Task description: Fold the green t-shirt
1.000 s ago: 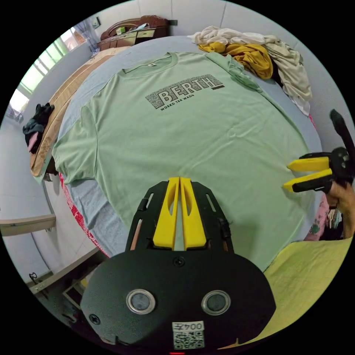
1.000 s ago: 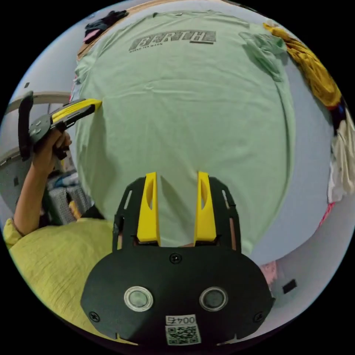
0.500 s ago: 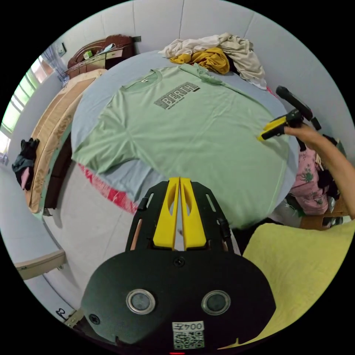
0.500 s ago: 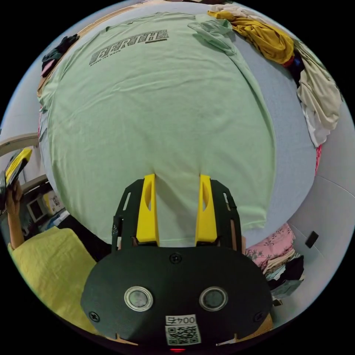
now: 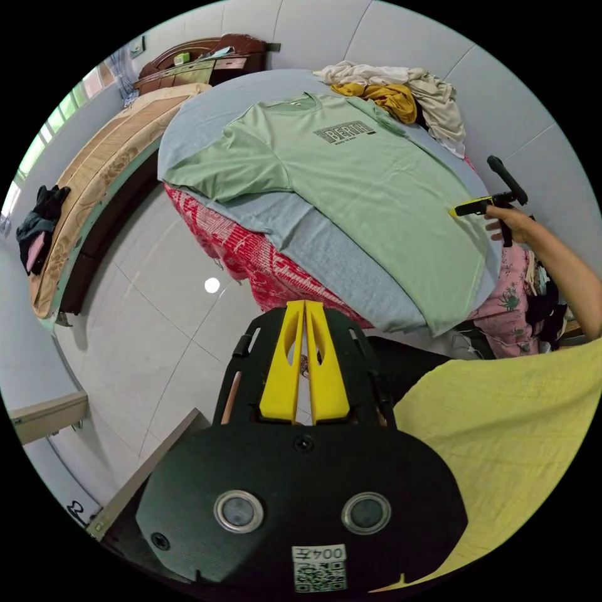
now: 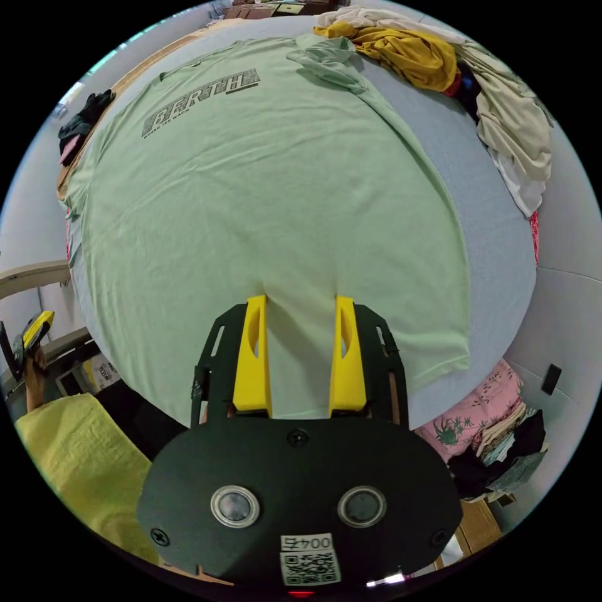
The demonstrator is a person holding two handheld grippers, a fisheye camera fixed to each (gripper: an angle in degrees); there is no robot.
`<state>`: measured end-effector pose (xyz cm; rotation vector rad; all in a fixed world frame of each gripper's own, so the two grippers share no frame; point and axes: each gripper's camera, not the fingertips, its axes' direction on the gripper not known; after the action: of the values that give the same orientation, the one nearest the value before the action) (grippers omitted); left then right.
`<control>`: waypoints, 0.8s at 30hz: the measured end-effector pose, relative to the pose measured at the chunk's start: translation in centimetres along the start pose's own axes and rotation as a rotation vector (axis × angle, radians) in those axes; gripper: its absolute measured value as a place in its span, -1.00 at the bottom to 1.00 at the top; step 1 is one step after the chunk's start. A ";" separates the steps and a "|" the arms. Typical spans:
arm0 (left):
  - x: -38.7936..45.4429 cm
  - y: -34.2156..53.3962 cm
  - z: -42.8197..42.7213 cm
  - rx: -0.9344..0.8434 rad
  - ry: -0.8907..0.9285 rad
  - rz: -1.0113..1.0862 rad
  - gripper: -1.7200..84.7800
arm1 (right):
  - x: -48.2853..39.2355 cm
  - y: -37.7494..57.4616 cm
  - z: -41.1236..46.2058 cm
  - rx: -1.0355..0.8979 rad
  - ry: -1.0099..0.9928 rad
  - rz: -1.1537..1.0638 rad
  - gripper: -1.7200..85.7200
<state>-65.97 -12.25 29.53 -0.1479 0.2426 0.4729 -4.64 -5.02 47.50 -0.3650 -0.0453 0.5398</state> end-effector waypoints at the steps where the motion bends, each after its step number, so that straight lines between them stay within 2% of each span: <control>1: -0.2 -1.0 0.0 -0.013 0.000 0.005 -0.96 | 0.0 -0.2 0.0 -0.028 -0.003 0.031 -0.62; 6: -1.0 -5.2 -0.1 -0.050 -0.020 0.044 -0.96 | -0.4 -0.9 0.0 -0.099 0.014 0.014 -0.67; 12: -1.4 -11.7 1.1 -0.066 -0.017 0.123 -0.96 | 0.5 -0.5 0.0 -0.087 -0.010 0.040 -0.68; 24: 0.0 -31.0 7.4 -0.132 -0.021 0.521 -0.95 | 2.1 -0.6 0.0 -0.102 -0.046 0.171 -0.69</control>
<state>-50.06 -38.11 39.25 -0.2092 0.2283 1.0091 -2.54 -4.40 47.54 -0.4586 -0.0866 0.7165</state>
